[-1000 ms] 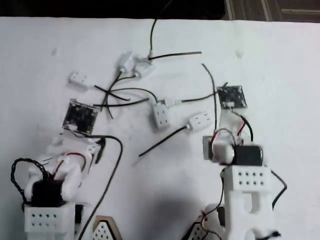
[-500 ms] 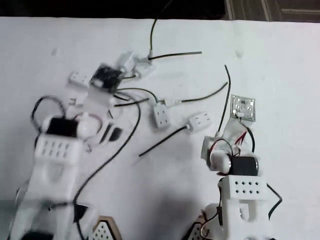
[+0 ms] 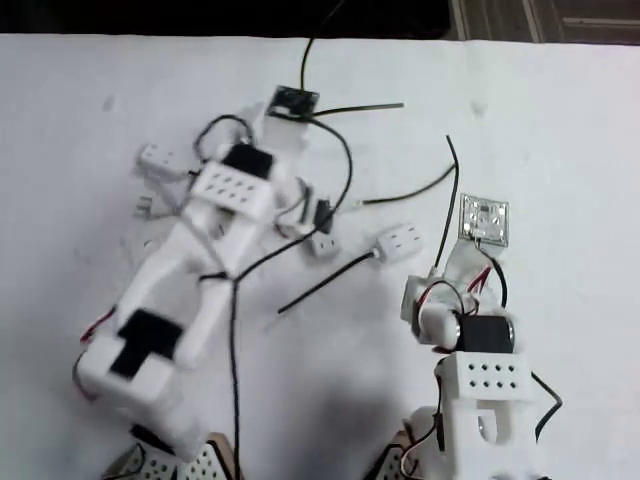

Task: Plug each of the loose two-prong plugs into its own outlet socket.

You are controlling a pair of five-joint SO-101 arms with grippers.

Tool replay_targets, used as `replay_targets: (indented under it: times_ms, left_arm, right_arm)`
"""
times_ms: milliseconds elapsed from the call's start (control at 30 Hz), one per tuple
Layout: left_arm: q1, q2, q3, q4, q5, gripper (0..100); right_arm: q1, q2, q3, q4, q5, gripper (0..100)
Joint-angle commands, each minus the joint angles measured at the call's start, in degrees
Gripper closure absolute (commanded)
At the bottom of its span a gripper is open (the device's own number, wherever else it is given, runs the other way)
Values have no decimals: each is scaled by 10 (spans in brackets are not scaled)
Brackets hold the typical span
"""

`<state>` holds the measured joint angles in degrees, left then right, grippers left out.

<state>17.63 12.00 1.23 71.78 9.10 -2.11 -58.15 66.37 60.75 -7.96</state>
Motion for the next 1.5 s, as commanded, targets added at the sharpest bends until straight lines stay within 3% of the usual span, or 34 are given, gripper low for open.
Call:
replay_targets:
  times_ms: [0, 300, 567, 700, 833, 1233, 1467]
  left_arm:
    - [15, 88, -91, -7, 23, 699]
    - [15, 198, -175, -7, 84, 699]
    - [43, 244, -188, -7, 80, 703]
    - [33, 243, -193, 8, 68, 792]
    - [29, 243, -193, 10, -61, 980]
    - [27, 243, -193, 156, -281, 977]
    - [-23, 243, -189, 158, -408, 976]
  right_arm:
    - [5, -7, -4, -7, -7, 981]
    - [5, -8, -4, -7, -4, 981]
    - [6, -9, -4, -7, -4, 981]
    - [6, -12, 4, -7, -4, 981]
    - [6, -12, 4, -7, -4, 981]
    - [6, -12, 4, -7, -4, 981]
    - [6, -12, 5, -7, -3, 981]
